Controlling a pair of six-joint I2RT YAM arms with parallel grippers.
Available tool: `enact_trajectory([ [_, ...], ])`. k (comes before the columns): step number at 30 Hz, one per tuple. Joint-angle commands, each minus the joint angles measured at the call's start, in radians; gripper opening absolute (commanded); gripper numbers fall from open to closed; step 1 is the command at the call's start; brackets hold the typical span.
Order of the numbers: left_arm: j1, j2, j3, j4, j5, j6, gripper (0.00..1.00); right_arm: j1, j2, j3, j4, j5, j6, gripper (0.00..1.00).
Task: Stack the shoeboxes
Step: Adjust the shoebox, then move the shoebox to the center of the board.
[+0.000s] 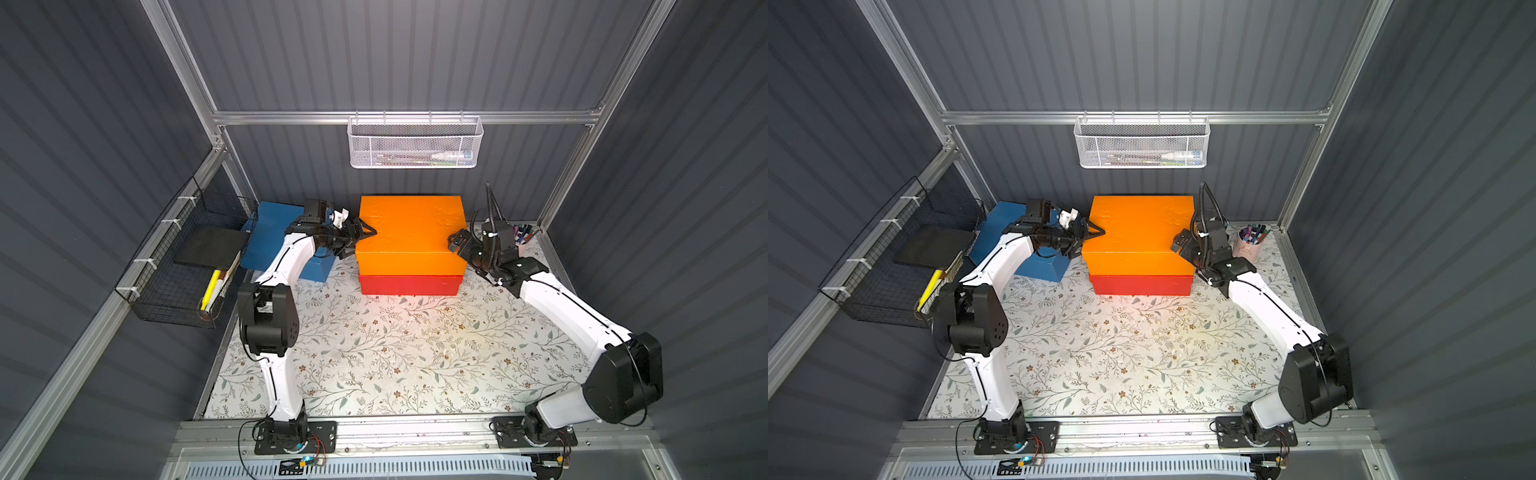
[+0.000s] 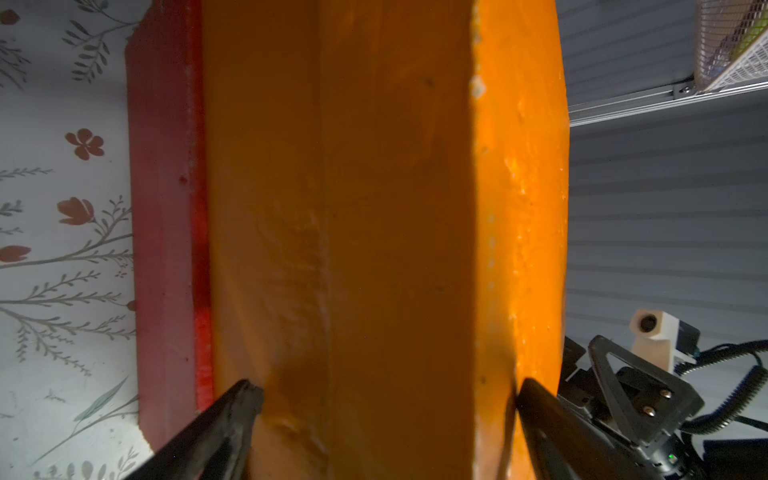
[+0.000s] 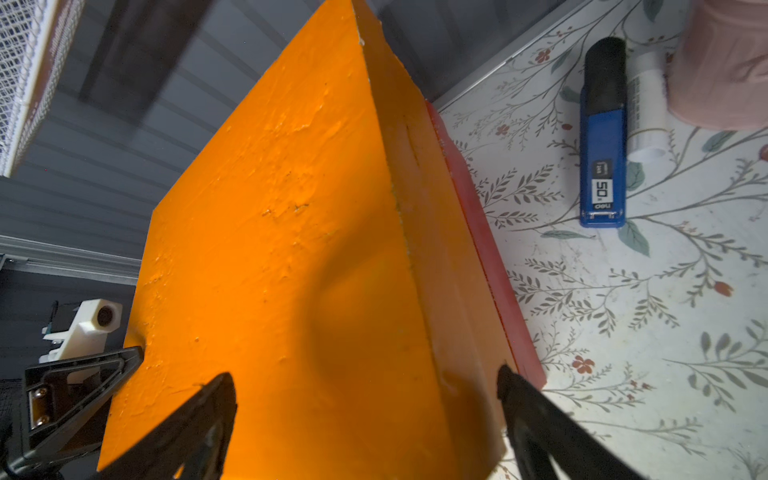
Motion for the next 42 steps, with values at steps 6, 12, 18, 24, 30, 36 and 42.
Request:
enact_trajectory([
  [6,0.038,-0.112,0.011,-0.129,-0.226,0.164,0.99,-0.033,-0.109,-0.011,0.003,0.083,-0.044,0.99],
  [12,0.068,-0.118,0.034,-0.172,-0.441,0.238,0.99,-0.057,-0.182,-0.015,-0.005,0.107,-0.077,0.99],
  [18,0.073,0.079,0.353,-0.246,-0.627,0.403,0.99,-0.057,-0.218,-0.028,0.023,0.127,-0.113,0.99],
  [24,0.073,0.289,0.588,-0.268,-0.741,0.545,0.99,-0.058,-0.232,-0.033,0.050,0.170,-0.163,0.99],
  [30,0.073,0.369,0.552,-0.159,-0.827,0.650,0.99,-0.058,-0.239,0.002,0.092,0.165,-0.191,0.99],
  [36,0.041,0.402,0.496,-0.167,-0.772,0.768,0.99,-0.058,-0.247,0.021,0.088,0.157,-0.212,0.99],
  [42,-0.018,0.400,0.400,-0.179,-0.943,0.897,0.99,-0.058,-0.283,0.021,0.071,0.120,-0.198,0.99],
])
